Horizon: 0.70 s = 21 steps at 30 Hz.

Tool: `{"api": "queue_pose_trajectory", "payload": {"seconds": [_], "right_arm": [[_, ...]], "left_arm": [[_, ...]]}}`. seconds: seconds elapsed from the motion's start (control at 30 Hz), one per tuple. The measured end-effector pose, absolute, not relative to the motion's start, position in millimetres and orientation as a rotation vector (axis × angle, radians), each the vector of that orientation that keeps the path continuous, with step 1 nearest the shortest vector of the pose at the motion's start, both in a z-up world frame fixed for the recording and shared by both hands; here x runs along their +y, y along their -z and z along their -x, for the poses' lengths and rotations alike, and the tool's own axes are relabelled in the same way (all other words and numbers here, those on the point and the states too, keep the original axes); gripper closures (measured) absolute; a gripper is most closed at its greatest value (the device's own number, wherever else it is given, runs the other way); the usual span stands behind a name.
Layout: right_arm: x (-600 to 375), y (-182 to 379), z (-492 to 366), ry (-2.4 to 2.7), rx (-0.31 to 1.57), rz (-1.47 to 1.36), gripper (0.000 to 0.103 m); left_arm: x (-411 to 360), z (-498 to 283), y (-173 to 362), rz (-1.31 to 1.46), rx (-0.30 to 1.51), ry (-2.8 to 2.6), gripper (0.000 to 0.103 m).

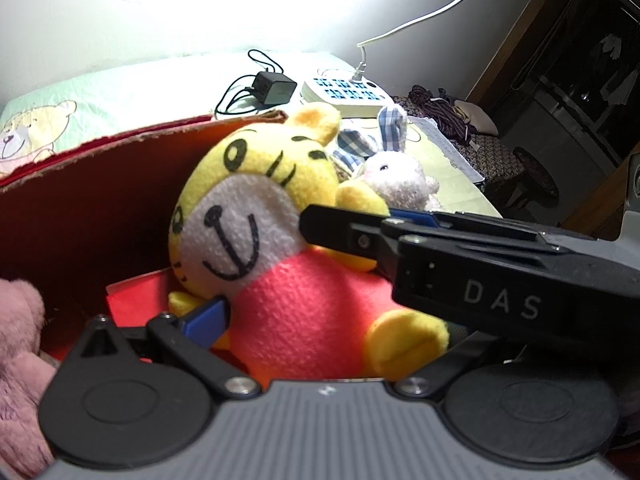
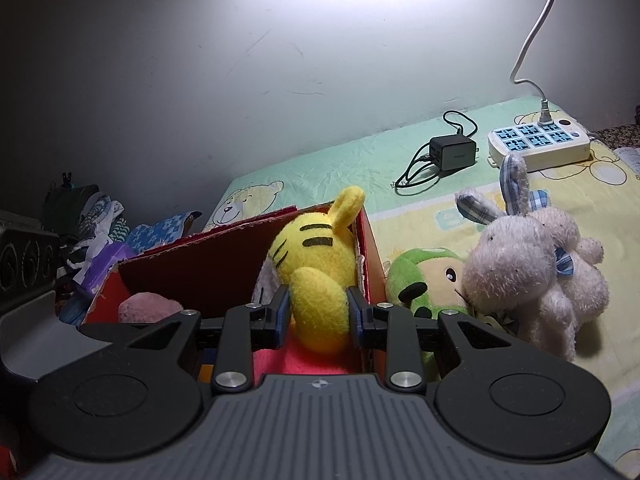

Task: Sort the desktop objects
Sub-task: 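Lower the tiger plush into the box and open the right tool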

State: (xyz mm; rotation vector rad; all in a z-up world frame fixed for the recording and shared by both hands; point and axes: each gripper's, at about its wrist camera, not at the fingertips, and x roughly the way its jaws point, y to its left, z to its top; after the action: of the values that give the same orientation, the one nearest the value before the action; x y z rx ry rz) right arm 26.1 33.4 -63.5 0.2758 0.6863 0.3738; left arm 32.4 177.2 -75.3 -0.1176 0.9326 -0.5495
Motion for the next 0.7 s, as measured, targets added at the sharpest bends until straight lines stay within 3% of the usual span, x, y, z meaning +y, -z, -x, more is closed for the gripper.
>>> {"api": "queue_pose_trajectory", "payload": {"seconds": [0.7], "right_arm": [[-69.2,70.7,20.6,-0.364,0.609,-0.565,0.069]], "left_arm": [[144.6,18.7,24.9,0.006,0.785,0.389,0.001]]}}
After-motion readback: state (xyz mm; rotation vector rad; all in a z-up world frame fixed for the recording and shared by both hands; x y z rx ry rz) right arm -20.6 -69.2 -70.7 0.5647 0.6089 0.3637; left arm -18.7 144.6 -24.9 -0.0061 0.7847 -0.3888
